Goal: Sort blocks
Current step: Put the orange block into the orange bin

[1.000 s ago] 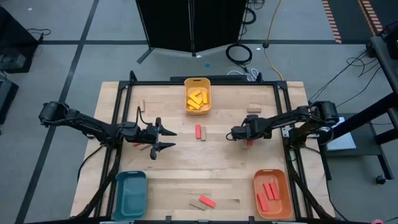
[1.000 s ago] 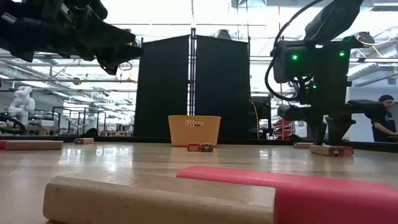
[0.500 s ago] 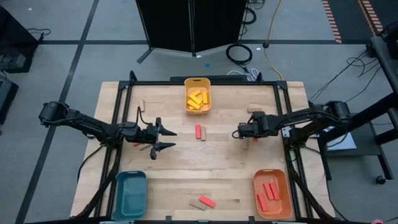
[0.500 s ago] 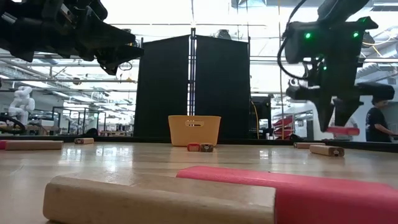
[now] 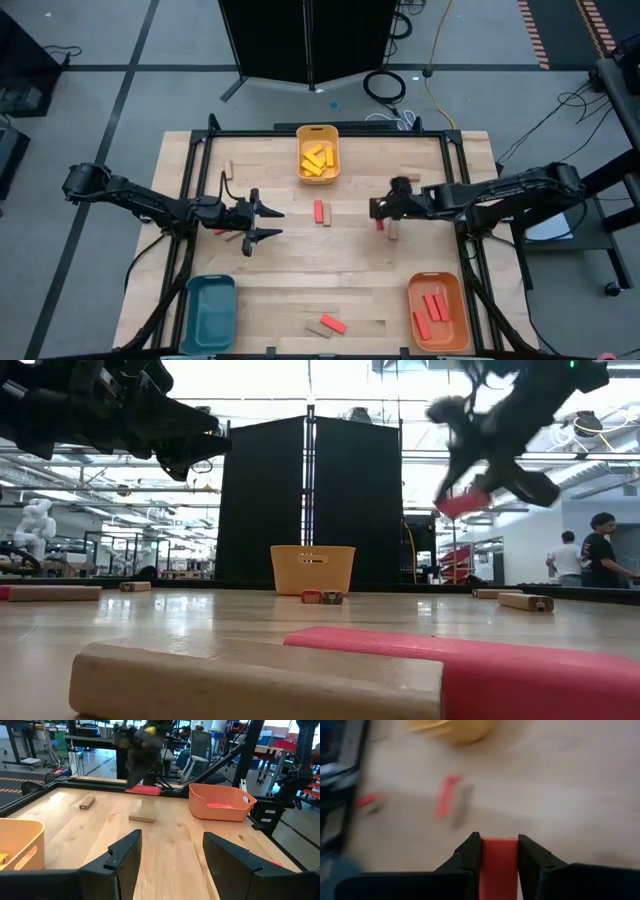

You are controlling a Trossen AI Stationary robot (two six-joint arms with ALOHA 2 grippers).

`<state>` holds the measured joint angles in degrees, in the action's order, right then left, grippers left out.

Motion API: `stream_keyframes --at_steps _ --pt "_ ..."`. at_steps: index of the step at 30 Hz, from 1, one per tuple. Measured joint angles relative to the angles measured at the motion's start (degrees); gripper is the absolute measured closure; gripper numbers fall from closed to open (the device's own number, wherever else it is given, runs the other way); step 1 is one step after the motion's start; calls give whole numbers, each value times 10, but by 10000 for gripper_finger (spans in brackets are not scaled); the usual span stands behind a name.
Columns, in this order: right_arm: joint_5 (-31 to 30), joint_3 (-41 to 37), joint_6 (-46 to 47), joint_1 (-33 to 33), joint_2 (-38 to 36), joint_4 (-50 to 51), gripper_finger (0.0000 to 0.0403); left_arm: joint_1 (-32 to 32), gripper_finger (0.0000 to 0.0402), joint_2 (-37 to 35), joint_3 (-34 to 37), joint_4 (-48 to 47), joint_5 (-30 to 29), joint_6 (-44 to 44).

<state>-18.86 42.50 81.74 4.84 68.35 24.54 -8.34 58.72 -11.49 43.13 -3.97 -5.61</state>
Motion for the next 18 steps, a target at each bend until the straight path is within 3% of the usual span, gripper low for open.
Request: stream_keyframes --at_steps 5,11,14,18 --pt "27 1 6 62 17 -121 343 0 194 0 0 -1 -3 2" --pt "31 50 64 142 63 -115 343 0 194 0 0 -2 -11 4" --pt "43 103 88 175 96 -70 343 0 194 0 0 -2 -11 4" --pt "50 202 131 216 146 74 343 0 194 0 0 -2 -12 1"
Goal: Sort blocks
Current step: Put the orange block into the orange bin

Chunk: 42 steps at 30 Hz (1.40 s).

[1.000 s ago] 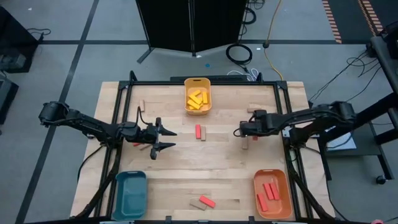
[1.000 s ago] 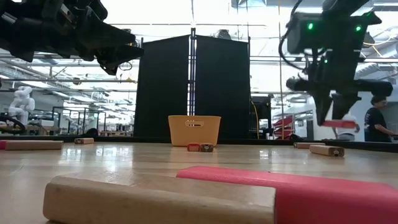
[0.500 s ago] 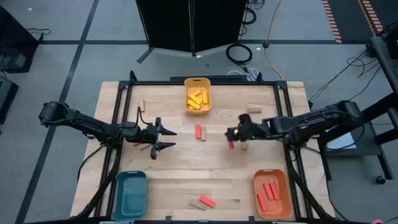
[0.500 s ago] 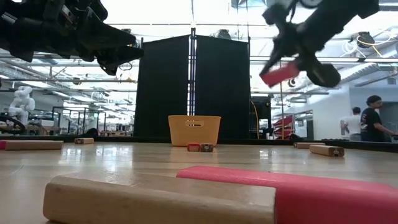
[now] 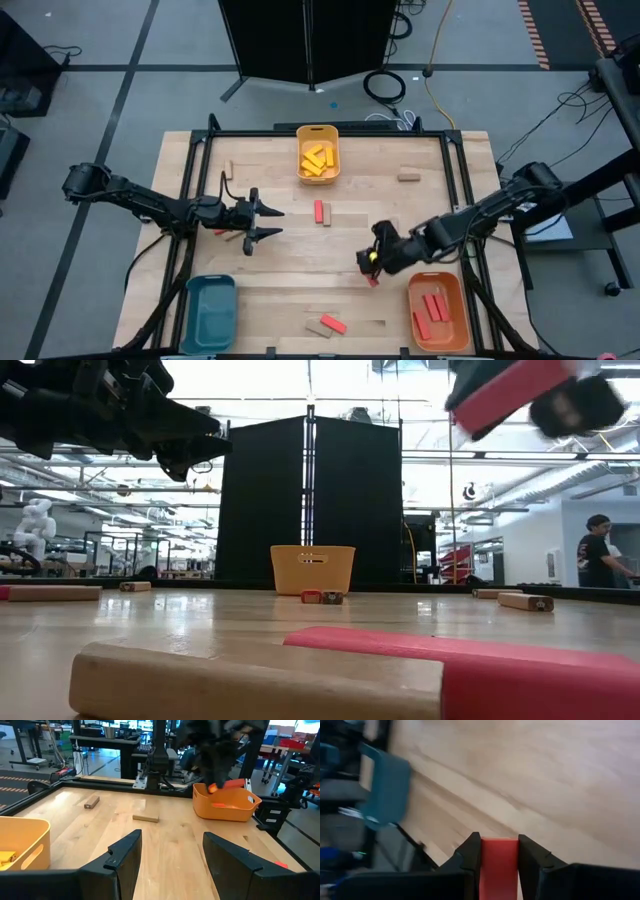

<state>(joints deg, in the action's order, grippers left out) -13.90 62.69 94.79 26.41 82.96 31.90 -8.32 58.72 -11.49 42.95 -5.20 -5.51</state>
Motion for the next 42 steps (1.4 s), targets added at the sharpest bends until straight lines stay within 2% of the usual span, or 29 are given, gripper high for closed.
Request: stream_keyframes --at_steps 4,7,19,23,31,37,42 --pt "5 96 30 34 49 142 343 0 194 0 0 0 0 0" --pt "5 138 70 62 77 217 343 0 194 0 0 3 0 -2" --pt "44 148 347 199 98 393 333 0 194 0 0 3 0 -1" --pt "84 148 368 230 109 404 330 0 194 0 0 3 0 -1" --pt "158 147 377 235 144 422 329 0 194 0 0 4 0 -2" --pt "153 147 378 235 168 426 325 0 194 0 0 7 -3 -12" --pt "154 147 379 235 182 432 300 0 194 0 0 12 -3 -13"
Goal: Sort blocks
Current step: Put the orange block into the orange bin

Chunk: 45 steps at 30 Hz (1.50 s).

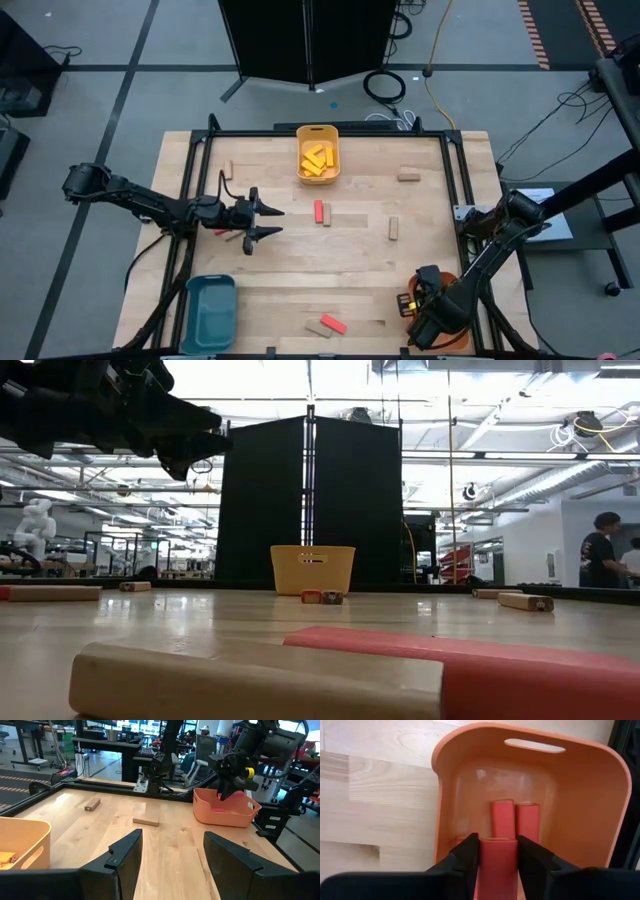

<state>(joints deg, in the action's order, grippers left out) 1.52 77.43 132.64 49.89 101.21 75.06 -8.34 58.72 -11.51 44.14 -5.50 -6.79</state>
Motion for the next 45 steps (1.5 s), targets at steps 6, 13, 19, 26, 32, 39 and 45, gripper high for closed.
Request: stream_keyframes --at_steps 6,13,19,26,32,39,45 --pt "0 0 0 0 0 -2 253 0 194 0 0 0 0 0" --pt "1 0 -6 0 -5 -1 213 0 194 0 0 0 0 0" --pt "2 0 -6 -10 -30 -1 211 0 194 0 0 0 0 0" --pt "-80 0 -36 -39 -70 1 215 0 194 0 0 0 0 -4" --pt "-257 0 -134 -108 -75 -39 215 0 194 0 0 4 0 -4" --pt "-398 0 -398 -227 -75 -224 215 0 194 0 0 4 0 -3" --pt "-439 0 -615 -325 -47 -407 215 0 194 0 0 4 0 -3"
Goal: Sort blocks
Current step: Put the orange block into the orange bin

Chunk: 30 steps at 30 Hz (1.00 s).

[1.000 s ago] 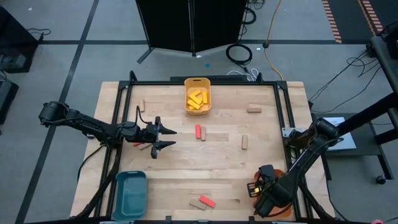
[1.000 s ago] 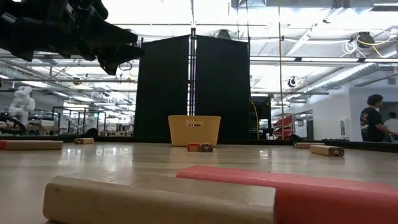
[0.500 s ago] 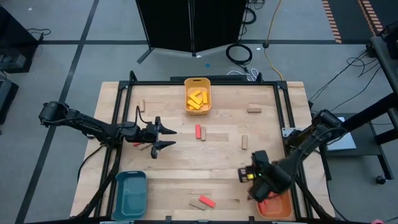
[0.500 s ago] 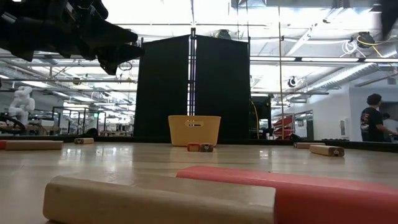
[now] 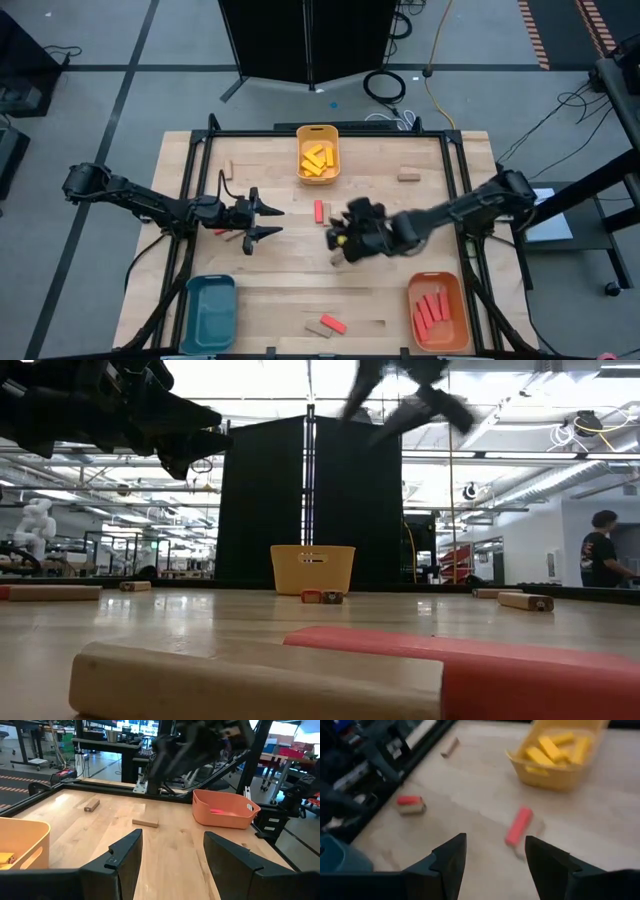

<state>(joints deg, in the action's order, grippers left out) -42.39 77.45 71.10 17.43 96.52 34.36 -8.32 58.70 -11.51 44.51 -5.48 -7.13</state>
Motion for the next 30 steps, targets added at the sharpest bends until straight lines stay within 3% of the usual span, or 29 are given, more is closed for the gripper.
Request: stream_keyframes --at_steps 7,15,30 --pt "126 0 -137 -92 74 -179 215 0 194 0 0 -4 0 0" --pt "192 0 -151 -155 130 -199 215 0 194 0 0 -6 0 5" --pt "202 36 -188 -205 201 -153 215 0 194 0 0 -5 -8 15"
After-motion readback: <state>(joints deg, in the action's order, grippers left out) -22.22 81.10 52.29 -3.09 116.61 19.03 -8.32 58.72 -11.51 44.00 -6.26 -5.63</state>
